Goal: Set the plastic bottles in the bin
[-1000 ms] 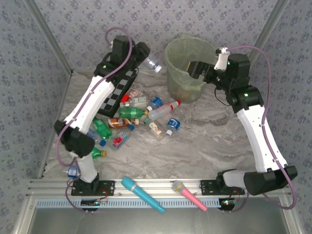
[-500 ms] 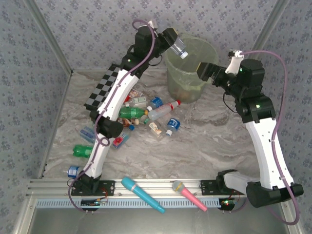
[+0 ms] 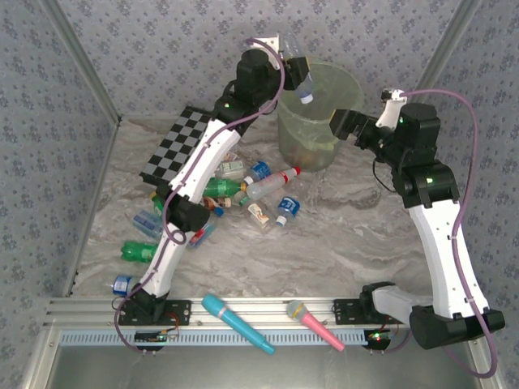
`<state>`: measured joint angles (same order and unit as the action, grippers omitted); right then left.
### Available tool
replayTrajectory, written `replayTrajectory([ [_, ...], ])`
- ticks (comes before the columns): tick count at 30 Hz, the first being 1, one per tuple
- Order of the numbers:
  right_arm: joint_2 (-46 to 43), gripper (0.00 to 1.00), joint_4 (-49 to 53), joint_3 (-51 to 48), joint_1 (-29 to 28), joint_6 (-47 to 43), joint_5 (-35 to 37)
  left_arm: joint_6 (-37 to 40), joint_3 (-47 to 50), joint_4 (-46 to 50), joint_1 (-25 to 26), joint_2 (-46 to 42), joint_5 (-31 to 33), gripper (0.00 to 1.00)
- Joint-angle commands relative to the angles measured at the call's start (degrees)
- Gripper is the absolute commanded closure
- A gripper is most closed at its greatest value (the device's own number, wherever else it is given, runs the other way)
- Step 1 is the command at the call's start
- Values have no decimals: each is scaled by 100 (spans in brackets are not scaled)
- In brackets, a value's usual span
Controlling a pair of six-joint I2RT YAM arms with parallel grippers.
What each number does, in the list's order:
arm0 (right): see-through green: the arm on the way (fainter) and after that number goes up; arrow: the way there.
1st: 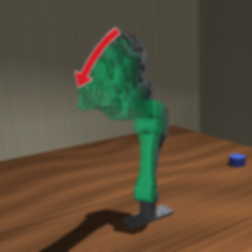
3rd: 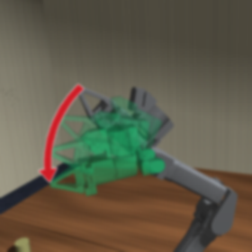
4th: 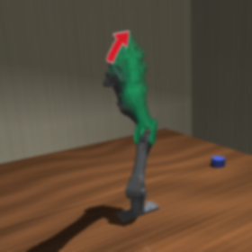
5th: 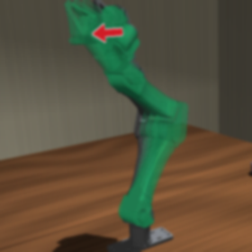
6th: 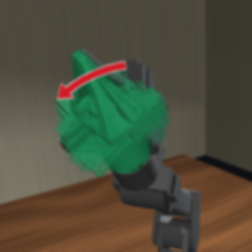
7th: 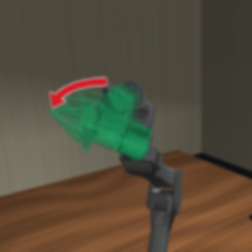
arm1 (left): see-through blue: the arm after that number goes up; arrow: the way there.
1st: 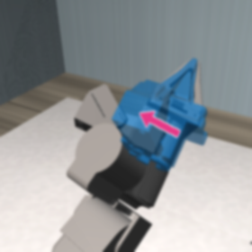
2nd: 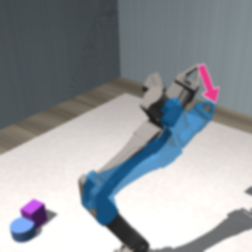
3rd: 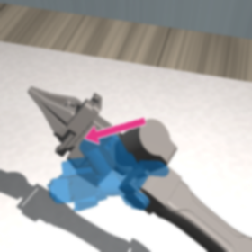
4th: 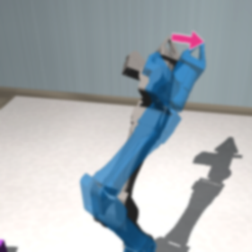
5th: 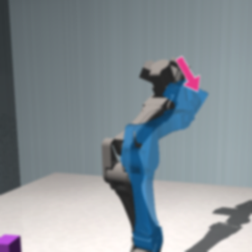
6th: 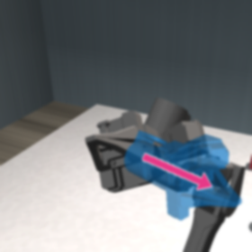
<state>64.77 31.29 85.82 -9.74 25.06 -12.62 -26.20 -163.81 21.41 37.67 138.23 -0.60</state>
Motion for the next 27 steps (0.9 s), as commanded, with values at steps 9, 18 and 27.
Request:
replayTrajectory([
  [9,-134,0,-52,-105,34,111,59,1562,56,89,83,213,428,49],
  [18,-123,0,-70,-136,23,121,42,1582,92,117,91,248,403,42],
  [27,-96,0,-129,-159,31,140,23,1460,46,-2,91,189,393,1],
])
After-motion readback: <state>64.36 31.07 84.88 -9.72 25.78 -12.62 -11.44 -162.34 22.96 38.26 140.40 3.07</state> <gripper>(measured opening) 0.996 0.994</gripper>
